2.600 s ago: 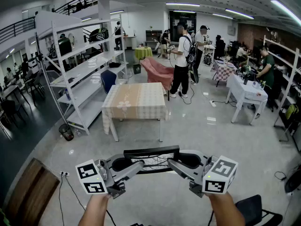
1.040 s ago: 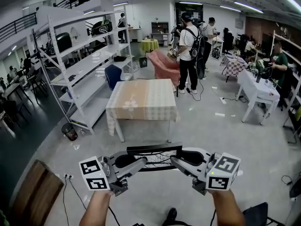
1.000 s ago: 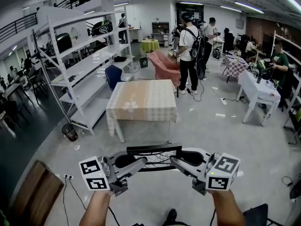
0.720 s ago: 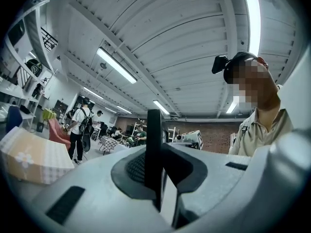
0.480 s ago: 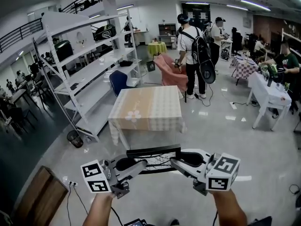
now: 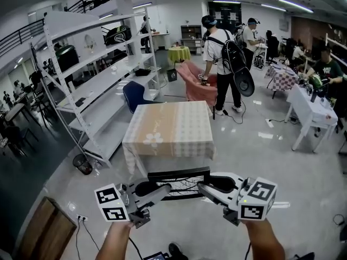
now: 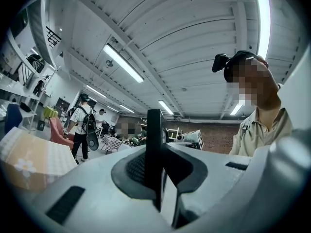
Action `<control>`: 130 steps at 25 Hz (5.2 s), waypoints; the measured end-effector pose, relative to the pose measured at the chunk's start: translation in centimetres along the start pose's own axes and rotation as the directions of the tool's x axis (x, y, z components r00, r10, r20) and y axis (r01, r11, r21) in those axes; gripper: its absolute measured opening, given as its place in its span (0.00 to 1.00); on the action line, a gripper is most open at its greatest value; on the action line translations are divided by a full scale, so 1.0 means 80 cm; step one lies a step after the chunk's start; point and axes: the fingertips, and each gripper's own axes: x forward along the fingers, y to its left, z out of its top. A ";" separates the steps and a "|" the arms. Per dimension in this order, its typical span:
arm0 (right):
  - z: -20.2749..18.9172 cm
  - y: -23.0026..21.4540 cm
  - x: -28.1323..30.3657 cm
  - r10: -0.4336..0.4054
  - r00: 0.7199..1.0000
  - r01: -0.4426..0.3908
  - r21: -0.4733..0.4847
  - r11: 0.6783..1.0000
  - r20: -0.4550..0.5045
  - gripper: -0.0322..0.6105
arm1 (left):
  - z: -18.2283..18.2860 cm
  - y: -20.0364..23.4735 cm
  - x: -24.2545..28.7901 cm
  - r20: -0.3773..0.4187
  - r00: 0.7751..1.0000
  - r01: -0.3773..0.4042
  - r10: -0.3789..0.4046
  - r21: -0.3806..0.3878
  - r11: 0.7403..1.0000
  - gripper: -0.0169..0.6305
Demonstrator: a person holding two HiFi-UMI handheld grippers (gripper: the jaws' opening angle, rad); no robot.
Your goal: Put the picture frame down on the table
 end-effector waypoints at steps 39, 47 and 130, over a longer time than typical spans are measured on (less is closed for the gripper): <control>0.063 -0.373 0.265 0.027 1.000 -0.026 0.030 0.999 -0.004 0.18 | 0.098 0.447 0.060 -0.008 1.000 -0.027 0.027 -0.039 0.999 0.10; 0.081 -0.456 0.267 0.058 0.998 -0.058 0.031 0.998 0.011 0.18 | 0.113 0.507 0.116 -0.024 0.998 -0.056 0.055 -0.016 0.998 0.10; -0.231 -1.061 0.990 0.185 0.885 -0.006 0.386 0.922 -0.427 0.18 | -0.080 1.454 -0.101 -0.326 0.799 -0.592 0.506 -0.272 0.759 0.26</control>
